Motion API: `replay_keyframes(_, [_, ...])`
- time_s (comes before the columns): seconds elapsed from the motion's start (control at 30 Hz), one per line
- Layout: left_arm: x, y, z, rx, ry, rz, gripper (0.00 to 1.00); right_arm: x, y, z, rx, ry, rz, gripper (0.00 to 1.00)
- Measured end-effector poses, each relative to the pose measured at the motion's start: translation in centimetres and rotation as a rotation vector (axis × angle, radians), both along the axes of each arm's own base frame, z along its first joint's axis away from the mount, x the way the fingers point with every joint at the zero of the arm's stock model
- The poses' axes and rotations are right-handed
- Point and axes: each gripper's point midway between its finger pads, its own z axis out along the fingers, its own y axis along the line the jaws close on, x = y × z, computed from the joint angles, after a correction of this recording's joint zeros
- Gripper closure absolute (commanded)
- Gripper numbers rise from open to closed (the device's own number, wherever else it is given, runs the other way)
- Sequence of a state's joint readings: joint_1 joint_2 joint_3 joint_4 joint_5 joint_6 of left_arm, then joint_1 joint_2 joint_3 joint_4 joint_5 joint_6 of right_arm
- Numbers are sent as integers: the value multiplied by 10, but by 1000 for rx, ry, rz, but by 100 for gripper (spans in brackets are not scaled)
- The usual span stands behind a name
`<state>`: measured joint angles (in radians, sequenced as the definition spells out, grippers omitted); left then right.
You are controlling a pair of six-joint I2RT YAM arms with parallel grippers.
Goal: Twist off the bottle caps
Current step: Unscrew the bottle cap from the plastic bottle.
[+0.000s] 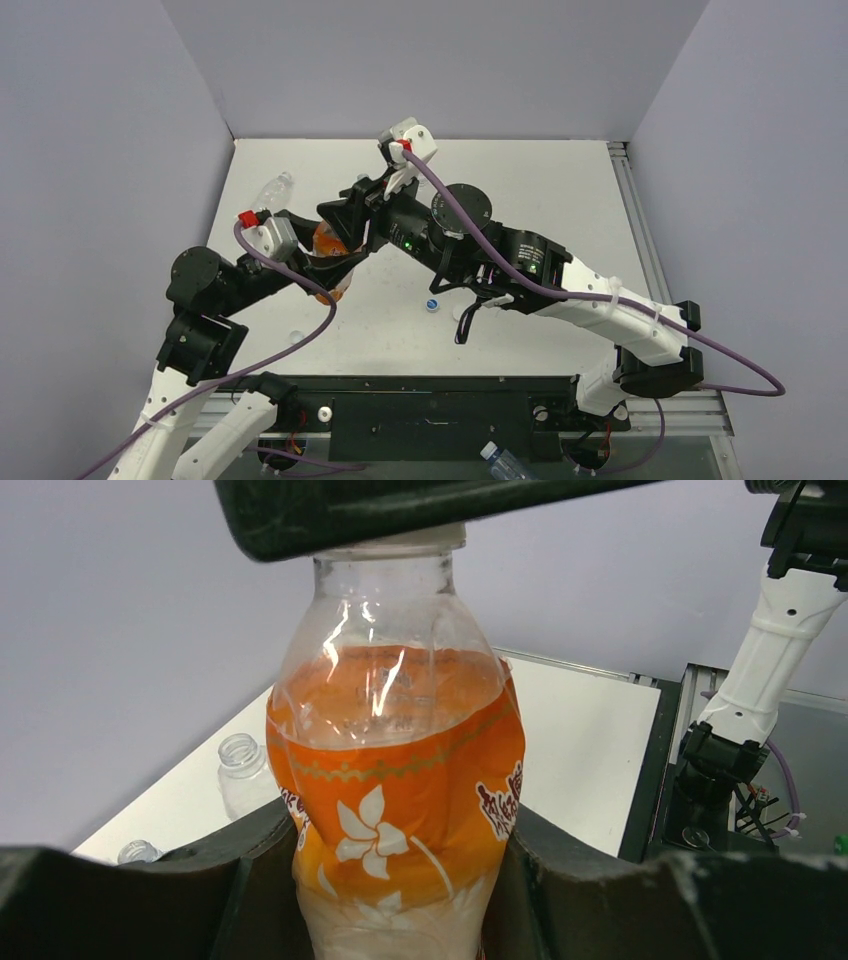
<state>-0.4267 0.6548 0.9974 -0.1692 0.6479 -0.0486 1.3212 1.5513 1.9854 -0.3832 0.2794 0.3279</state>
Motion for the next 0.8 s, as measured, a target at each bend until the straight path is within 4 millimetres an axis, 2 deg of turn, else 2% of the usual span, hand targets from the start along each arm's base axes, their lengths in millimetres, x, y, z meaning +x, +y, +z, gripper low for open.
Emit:
replay_keyframes(0.23, [0,0,-1,-8,21,-1,86,5,-1,-2,-3,-1,-10,96])
replay_keyframes(0.3, [0,0,-1,-9,25,-2,86,6,-1,-3,0,-2,-10,100])
replay_keyframes(0.47, [-3,-2,-1,-22,50,-20,90,9,-2,-3,12,-5,-7,100])
replay_keyframes(0.57, [-10,-6,2,-42,77,-64,94,5,-2,-1,30,-19,68,100])
replay_keyframes(0.67, [-25,-13,9,-79,111,-157,100,-9,-3,8,50,-47,195,100])
replay_keyframes(0.8, [-50,-21,21,-109,153,-301,100,-36,-3,21,73,-99,379,100])
